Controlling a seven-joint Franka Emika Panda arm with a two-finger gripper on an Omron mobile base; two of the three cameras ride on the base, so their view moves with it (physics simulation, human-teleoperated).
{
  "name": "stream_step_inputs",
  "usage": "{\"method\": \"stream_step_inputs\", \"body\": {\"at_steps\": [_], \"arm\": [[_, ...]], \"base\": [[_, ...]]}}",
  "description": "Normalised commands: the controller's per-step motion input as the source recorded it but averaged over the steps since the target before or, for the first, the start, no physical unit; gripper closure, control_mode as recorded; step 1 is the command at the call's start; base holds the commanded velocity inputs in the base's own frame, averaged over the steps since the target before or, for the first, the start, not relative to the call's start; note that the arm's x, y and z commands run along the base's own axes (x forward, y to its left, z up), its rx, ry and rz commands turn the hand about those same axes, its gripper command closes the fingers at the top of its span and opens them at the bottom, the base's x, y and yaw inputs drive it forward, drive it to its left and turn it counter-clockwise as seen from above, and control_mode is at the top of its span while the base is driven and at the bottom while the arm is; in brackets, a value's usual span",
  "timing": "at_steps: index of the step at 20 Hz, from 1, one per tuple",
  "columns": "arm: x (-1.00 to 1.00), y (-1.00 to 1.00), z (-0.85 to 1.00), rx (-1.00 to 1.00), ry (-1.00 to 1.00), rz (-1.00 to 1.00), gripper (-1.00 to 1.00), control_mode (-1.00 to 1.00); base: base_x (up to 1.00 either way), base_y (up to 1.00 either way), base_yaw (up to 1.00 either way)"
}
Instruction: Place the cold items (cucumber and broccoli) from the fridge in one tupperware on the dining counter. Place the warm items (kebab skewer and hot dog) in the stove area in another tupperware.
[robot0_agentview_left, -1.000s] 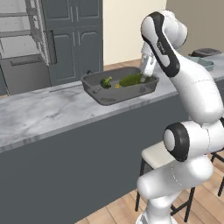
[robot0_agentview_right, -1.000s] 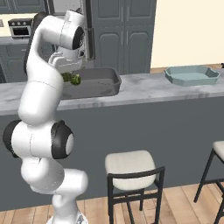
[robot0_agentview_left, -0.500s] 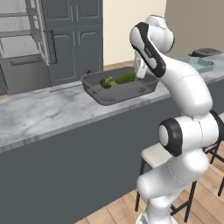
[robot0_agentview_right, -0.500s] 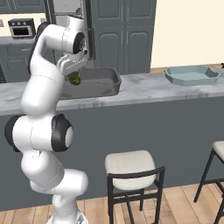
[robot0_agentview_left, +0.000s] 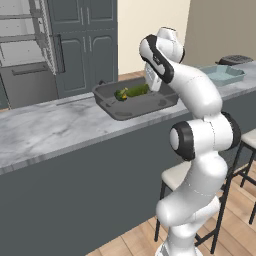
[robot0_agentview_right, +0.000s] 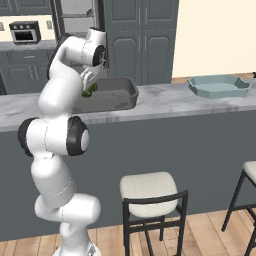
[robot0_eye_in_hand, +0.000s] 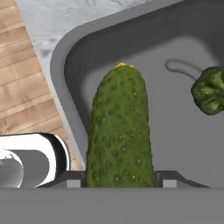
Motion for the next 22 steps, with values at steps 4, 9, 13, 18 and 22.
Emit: {"method": "stream_step_inputs", "body": {"at_steps": [4, 9, 13, 18, 22], "arm": [[0.29, 0.0, -0.16, 0.0, 0.0, 0.03, 1.0, -1.0], [0.19, 0.0, -0.09, 0.0, 0.04, 0.0, 1.0, -1.0], [0.29, 0.0, -0.09, 0.0, 0.07, 0.0, 1.0, -1.0], [0.31, 0.0, -0.12, 0.0, 0.02, 0.0, 1.0, -1.0], [0.31, 0.0, -0.16, 0.0, 0.0, 0.0, 1.0, -1.0]], "base": [[0.0, 0.0, 0.0], [0.0, 0.0, 0.0], [0.0, 0.0, 0.0], [0.0, 0.0, 0.0], [0.0, 0.0, 0.0]]}}
